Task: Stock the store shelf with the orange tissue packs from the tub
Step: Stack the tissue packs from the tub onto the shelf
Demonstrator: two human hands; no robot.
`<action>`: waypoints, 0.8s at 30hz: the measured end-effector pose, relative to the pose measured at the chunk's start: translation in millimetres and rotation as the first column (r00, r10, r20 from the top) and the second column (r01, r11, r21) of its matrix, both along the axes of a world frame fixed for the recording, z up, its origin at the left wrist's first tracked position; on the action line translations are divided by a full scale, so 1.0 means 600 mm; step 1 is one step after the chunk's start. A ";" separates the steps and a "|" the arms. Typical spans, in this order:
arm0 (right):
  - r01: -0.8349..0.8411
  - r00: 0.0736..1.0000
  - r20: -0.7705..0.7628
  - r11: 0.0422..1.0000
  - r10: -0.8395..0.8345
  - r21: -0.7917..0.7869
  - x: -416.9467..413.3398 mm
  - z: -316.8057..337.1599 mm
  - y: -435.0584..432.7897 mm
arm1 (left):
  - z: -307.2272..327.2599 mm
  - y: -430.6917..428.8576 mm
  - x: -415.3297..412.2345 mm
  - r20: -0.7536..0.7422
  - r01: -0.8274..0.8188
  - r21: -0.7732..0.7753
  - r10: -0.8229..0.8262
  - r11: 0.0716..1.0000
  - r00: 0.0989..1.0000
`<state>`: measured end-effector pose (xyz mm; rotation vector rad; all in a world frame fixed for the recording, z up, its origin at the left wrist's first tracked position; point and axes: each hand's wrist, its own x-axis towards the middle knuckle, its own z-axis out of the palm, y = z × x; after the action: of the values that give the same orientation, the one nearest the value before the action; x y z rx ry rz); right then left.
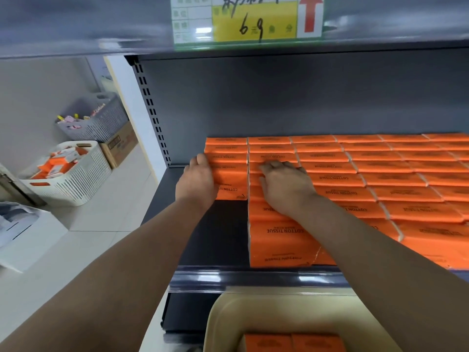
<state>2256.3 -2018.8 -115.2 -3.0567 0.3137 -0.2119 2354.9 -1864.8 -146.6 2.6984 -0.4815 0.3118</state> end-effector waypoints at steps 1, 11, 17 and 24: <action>0.000 1.000 -0.005 1.000 0.000 0.006 -0.002 0.003 0.000 | 0.002 0.002 -0.005 -0.003 0.000 -0.002 0.000 1.000 1.000; -0.037 0.998 0.047 0.999 0.035 0.026 -0.107 0.052 0.038 | 0.061 0.055 -0.117 0.015 0.000 0.016 0.000 1.000 1.000; -0.086 0.985 0.151 0.996 0.081 0.025 -0.215 0.038 0.057 | 0.067 0.076 -0.226 -0.005 0.106 0.137 -0.106 0.985 0.994; -0.076 0.985 0.159 0.997 0.072 0.020 -0.327 -0.018 0.052 | 0.032 0.074 -0.339 -0.010 0.235 0.147 -0.236 0.961 0.972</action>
<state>2060.0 -1987.7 -125.8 -2.9948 0.1910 -0.4398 2151.7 -1820.3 -127.6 2.7426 -0.8503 0.2280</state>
